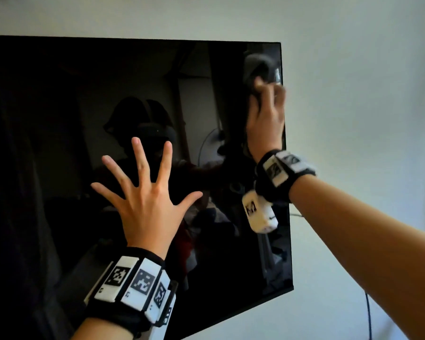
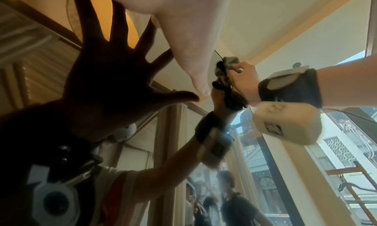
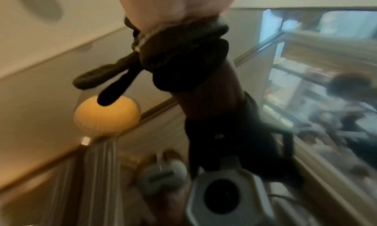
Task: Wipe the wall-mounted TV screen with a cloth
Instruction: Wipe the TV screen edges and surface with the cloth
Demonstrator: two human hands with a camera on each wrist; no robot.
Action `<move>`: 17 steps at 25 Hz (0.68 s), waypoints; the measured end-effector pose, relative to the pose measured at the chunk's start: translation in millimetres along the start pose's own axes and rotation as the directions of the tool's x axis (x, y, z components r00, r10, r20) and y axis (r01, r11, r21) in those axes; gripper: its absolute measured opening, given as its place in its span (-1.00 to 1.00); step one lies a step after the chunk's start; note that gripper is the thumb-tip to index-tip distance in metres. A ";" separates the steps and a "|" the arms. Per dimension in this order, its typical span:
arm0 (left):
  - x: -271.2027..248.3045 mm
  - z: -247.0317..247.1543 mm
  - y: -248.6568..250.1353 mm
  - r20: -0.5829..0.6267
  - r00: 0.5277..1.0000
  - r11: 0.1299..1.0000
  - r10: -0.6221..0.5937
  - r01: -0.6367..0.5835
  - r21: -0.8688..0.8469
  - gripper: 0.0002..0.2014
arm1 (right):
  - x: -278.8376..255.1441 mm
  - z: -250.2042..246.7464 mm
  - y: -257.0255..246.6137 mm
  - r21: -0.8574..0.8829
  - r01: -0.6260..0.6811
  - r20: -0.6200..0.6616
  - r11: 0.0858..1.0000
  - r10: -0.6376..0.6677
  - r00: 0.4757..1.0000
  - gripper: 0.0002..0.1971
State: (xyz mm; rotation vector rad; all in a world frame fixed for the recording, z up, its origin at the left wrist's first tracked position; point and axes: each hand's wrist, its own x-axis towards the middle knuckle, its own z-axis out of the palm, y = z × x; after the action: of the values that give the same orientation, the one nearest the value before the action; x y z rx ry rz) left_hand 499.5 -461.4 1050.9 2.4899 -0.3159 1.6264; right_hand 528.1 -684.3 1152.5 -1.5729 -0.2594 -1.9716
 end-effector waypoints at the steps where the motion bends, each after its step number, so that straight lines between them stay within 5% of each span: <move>1: -0.8 2.0 -0.4 -0.002 1.000 1.000 -0.001 0.001 0.004 0.04 | -15.4 -1.3 2.5 -0.010 0.090 0.096 0.996 -0.089 0.991 -0.78; 3: -2.6 3.4 -1.3 -0.015 1.000 1.000 0.000 0.000 0.006 0.02 | -18.6 -7.9 13.8 0.010 0.080 0.119 0.997 -0.081 0.990 -0.78; 6: -3.9 4.9 -1.4 -0.020 1.000 1.000 0.002 -0.002 0.008 0.01 | -17.8 -12.3 19.8 0.058 -0.181 -0.131 0.982 0.187 0.973 -0.80; 10: -4.0 4.7 -1.4 -0.022 1.000 1.000 -0.003 0.003 0.003 0.01 | -60.5 -18.9 14.8 -0.003 0.073 0.192 0.997 -0.071 0.979 -0.77; 14: -5.6 3.9 -1.1 -0.018 1.000 1.000 0.004 -0.004 0.000 0.00 | -55.6 -25.9 22.6 -0.018 -0.120 -0.022 0.993 0.120 0.993 -0.78; 17: -5.5 4.2 -1.4 -0.018 1.000 1.000 0.000 0.000 -0.003 0.00 | -96.0 -27.7 11.0 -0.038 0.072 0.260 0.997 -0.059 0.964 -0.73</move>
State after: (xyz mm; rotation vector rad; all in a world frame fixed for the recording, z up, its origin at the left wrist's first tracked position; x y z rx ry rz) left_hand 501.4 -460.5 1044.1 2.4715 -0.3155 1.6458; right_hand 523.1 -675.5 1052.6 -1.8767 -0.3760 -1.8296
